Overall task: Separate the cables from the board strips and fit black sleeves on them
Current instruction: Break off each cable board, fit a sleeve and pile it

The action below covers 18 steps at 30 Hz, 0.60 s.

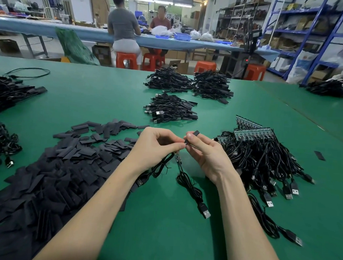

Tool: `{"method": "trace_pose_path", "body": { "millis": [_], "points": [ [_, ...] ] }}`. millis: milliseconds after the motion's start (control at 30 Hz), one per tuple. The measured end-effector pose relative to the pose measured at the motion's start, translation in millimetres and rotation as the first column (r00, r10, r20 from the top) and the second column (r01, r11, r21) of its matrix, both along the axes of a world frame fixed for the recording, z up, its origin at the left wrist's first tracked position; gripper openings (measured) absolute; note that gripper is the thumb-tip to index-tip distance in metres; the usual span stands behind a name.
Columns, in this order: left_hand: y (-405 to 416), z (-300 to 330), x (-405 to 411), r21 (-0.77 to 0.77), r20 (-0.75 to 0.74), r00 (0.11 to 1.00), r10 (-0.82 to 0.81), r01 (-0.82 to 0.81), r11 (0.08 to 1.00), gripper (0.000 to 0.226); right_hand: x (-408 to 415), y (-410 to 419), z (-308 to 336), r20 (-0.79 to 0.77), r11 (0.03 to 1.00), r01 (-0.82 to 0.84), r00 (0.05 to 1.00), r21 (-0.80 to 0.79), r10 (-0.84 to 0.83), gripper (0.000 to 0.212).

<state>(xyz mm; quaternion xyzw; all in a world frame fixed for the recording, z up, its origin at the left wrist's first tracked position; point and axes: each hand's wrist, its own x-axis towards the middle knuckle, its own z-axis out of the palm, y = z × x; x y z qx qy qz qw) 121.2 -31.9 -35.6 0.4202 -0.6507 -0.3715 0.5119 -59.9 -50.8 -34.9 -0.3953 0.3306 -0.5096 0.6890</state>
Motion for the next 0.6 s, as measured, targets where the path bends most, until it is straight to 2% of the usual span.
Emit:
{"method": "trace_pose_path", "body": {
  "millis": [167,333,500,600],
  "points": [
    [0.2,0.5,0.7,-0.023,-0.022,1.000,-0.014,0.013,1.000,0.010,4.7,0.3,-0.4,-0.010,0.999,-0.033,0.999,-0.006,0.033,0.021],
    [-0.1,-0.8,-0.3,0.019,-0.040,0.999,0.018,-0.017,1.000,0.018,5.1,1.7,-0.1,-0.060,0.998,-0.045,0.997,-0.034,0.043,0.016],
    [-0.9,-2.0,-4.1,0.096,-0.092,0.996,0.014,-0.005,0.995,0.014,9.4,2.5,-1.9,-0.063,0.985,0.109,0.991,-0.131,-0.118,0.030],
    [-0.2,-2.3,-4.3,0.150,-0.146,0.989,0.022,0.000,0.989,0.013,12.7,3.0,-2.4,-0.063,0.966,0.166,0.981,-0.200,-0.181,0.021]
  ]
}}
